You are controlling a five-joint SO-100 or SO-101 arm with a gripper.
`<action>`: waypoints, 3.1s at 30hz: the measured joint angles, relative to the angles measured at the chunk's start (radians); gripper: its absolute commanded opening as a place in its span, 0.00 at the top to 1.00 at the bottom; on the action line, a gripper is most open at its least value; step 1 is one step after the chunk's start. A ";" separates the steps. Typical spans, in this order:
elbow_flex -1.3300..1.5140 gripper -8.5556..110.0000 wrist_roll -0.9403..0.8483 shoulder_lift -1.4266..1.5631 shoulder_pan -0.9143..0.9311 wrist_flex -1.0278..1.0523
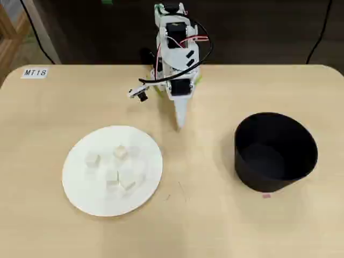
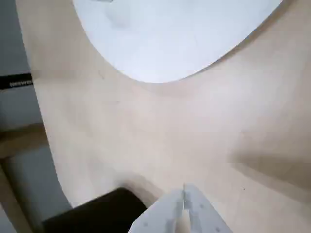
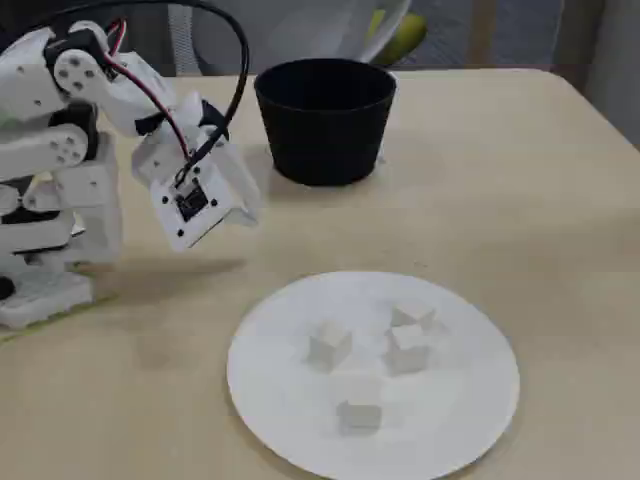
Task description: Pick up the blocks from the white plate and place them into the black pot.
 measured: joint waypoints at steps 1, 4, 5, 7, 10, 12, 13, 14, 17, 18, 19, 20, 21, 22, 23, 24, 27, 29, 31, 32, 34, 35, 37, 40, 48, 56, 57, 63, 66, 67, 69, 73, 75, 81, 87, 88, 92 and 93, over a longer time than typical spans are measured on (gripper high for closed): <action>0.000 0.95 0.000 0.000 0.000 0.000; -0.014 0.95 0.058 0.000 0.114 -0.058; -0.015 0.95 0.067 0.000 0.170 -0.064; -0.015 0.95 0.074 0.000 0.209 -0.072; -0.015 0.95 0.074 -0.002 0.213 -0.077; -0.017 0.95 0.074 -0.002 0.218 -0.077; -0.026 0.95 0.074 -0.003 0.225 -0.075; -0.038 0.95 0.074 -0.003 0.230 -0.074; -0.124 0.95 0.052 -0.005 0.218 -0.044; -0.167 0.95 0.054 -0.011 0.219 -0.028; -0.222 0.95 0.052 -0.037 0.232 -0.008; -0.287 0.95 0.051 -0.074 0.241 0.017; -0.364 0.95 0.041 -0.130 0.250 0.041; -0.442 0.95 0.032 -0.201 0.258 0.067; -0.515 0.95 0.026 -0.279 0.259 0.098; -0.591 0.95 0.023 -0.359 0.261 0.129; -0.813 0.95 0.017 -0.604 0.299 0.232; -0.939 0.95 0.002 -0.767 0.344 0.284; -1.058 0.95 -0.038 -0.920 0.397 0.342; -1.109 0.95 -0.058 -0.985 0.419 0.362; -1.213 0.95 -0.104 -1.144 0.451 0.407; -1.259 0.95 -0.127 -1.212 0.469 0.423; -1.344 0.95 -0.167 -1.333 0.502 0.446; -1.425 0.95 -0.232 -1.489 0.541 0.460; -1.629 0.95 -0.380 -1.773 0.597 0.474; -1.782 0.95 -0.440 -1.977 0.699 0.479; -1.802 0.95 -0.448 -2.002 0.716 0.479; -1.908 0.95 -0.469 -2.128 0.762 0.479; -1.962 0.86 -0.469 -2.166 0.762 0.479; -1.971 0.82 -0.469 -2.168 0.762 0.479; -1.977 0.76 -0.469 -2.168 0.762 0.479; -1.979 0.70 -0.459 -2.174 0.759 0.485; -1.979 0.68 -0.457 -2.183 0.759 0.488; -1.980 0.62 -0.457 -2.207 0.744 0.491; -1.980 0.62 -0.442 -2.244 0.716 0.491; -1.980 0.62 -0.440 -2.249 0.715 0.489; -1.980 0.62 -0.434 -2.263 0.715 0.492; -1.980 0.62 -0.431 -2.266 0.715 0.494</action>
